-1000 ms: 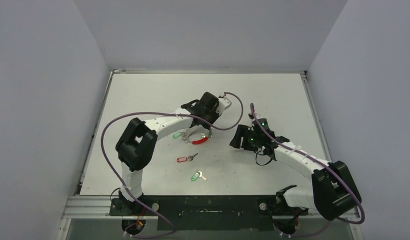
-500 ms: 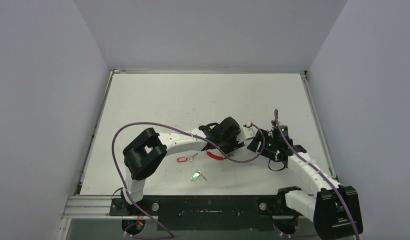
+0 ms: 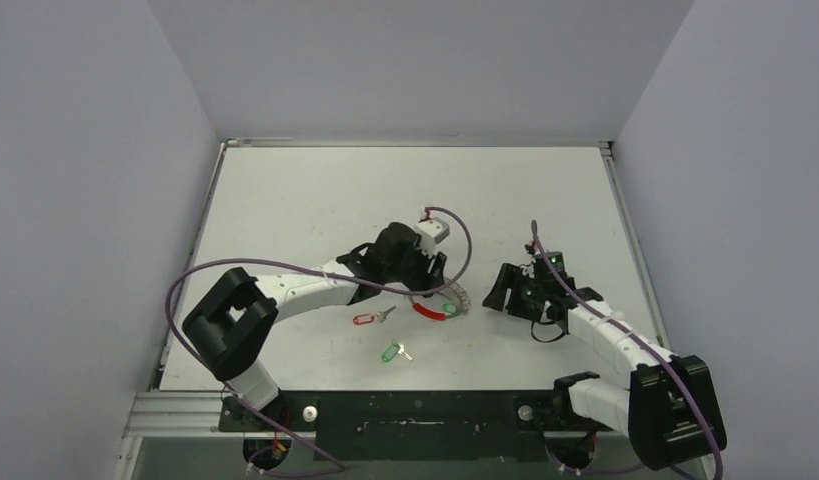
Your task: Put the keys on the keyring
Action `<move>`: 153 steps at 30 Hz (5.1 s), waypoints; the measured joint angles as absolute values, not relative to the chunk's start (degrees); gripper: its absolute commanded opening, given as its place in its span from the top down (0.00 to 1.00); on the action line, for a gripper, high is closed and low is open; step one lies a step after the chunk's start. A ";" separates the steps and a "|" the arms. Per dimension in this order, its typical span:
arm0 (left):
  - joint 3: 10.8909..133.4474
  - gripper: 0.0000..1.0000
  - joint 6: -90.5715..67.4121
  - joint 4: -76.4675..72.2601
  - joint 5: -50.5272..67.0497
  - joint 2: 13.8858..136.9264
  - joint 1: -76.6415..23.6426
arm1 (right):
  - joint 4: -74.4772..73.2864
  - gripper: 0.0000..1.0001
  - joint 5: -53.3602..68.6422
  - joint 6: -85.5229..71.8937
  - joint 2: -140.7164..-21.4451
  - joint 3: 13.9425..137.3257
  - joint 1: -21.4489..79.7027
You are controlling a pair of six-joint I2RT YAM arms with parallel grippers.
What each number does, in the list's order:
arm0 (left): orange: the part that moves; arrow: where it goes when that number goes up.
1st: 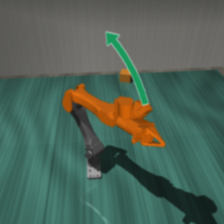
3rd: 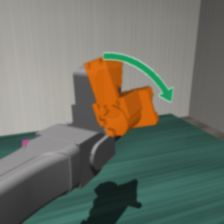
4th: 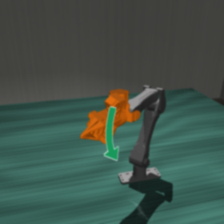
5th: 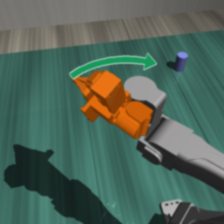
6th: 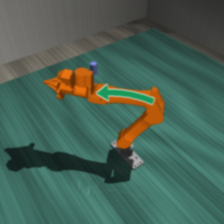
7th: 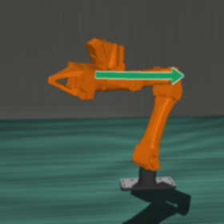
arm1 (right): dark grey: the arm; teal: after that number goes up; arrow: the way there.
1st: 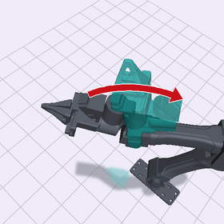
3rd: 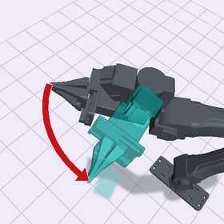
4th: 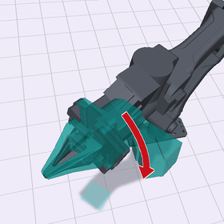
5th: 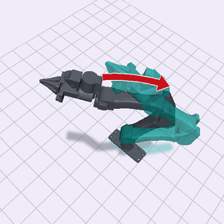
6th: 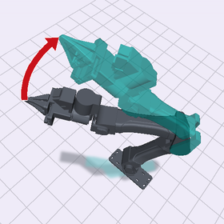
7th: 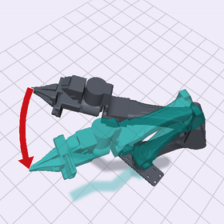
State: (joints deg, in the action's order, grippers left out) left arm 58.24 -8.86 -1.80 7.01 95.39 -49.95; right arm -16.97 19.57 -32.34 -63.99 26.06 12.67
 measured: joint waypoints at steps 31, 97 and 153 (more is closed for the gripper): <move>54.85 0.65 -25.65 -11.00 8.69 106.13 -38.52 | -14.98 0.36 15.25 -31.81 -69.45 32.12 25.23; 39.44 0.76 12.71 -52.77 29.80 105.91 -49.04 | -13.39 0.48 21.43 -10.63 -50.06 31.11 23.33; 35.09 1.00 24.12 -27.29 27.31 82.35 -49.43 | -6.48 0.55 39.81 7.22 -48.27 30.68 33.17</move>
State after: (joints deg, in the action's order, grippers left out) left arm 35.09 24.12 -27.29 27.31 82.35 -49.43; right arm -6.48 39.81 7.22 -48.27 30.68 33.17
